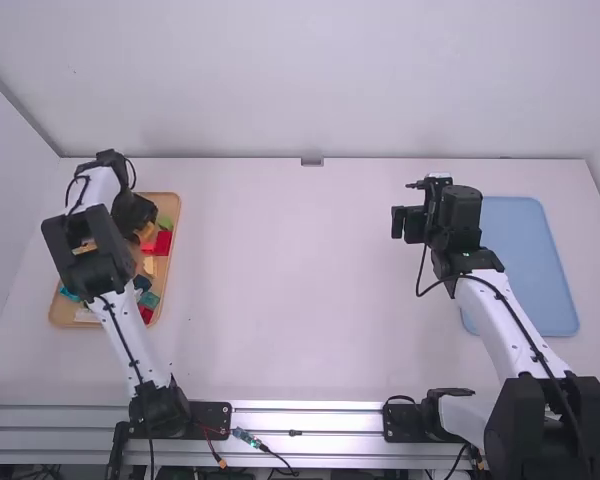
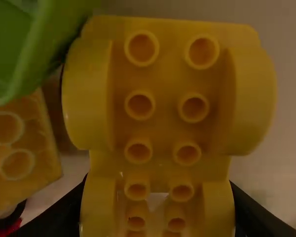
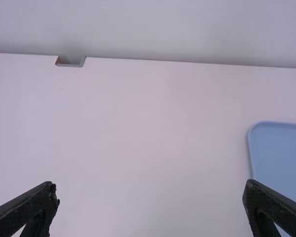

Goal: Assemble lego blocks to make yellow taxi

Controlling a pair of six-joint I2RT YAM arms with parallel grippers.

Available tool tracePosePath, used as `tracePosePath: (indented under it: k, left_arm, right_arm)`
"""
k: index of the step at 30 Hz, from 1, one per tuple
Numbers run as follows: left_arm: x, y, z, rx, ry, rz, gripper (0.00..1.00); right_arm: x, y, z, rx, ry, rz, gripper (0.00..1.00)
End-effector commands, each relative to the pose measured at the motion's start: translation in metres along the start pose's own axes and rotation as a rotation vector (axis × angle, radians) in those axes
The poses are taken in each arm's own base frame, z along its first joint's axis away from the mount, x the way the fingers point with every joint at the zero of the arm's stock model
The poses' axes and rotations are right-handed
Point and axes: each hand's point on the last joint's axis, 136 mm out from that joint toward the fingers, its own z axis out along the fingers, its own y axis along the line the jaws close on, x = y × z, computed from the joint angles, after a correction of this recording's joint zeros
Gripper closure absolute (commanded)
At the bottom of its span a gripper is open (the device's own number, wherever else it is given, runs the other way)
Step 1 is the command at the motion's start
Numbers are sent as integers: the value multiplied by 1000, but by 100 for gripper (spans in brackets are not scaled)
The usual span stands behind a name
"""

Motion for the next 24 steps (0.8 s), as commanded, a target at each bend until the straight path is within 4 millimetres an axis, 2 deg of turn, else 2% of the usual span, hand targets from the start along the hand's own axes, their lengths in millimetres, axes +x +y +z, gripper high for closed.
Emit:
tracePosePath:
  k: [1, 2, 5, 7, 11, 13, 17, 18, 19, 21, 24]
  left_arm:
    - [-12, -8, -18, 26, -27, 4, 95]
    - [-12, -11, -28, 27, -28, 18, 98]
    - [-13, -21, -50, 42, -45, 104, 98]
    - [-9, -29, -67, 33, -67, 184, 98]
    - [5, -34, -90, -46, -130, 219, 98]
    - [18, -46, -101, -47, -161, 268, 98]
    - [60, -96, -122, 52, -256, 403, 98]
    - [64, -99, -123, 62, -264, 418, 98]
    - [77, -109, -128, 93, -281, 462, 98]
    - [98, -118, -134, 131, -307, 526, 98]
    - [128, -118, -140, 161, -331, 670, 99]
  right_arm:
    - [-13, 1, -2, -1, -25, -1, 1]
    - [-13, 1, -2, -1, -25, -2, 1]
    - [-13, 1, -2, -1, -25, -2, 1]
    - [-13, 1, -2, 0, -25, -2, 1]
    - [-13, 1, -2, -1, -25, -2, 1]
    - [-13, 1, -2, 0, -24, -2, 1]
    - [-13, 1, -2, 0, -24, -2, 1]
    - [-13, 1, -2, 0, -24, -2, 1]
    - [-13, 1, -2, 0, -24, -2, 1]
    - [-13, 1, -2, 0, -24, -1, 1]
    - [-13, 1, -2, -1, -24, -1, 1]
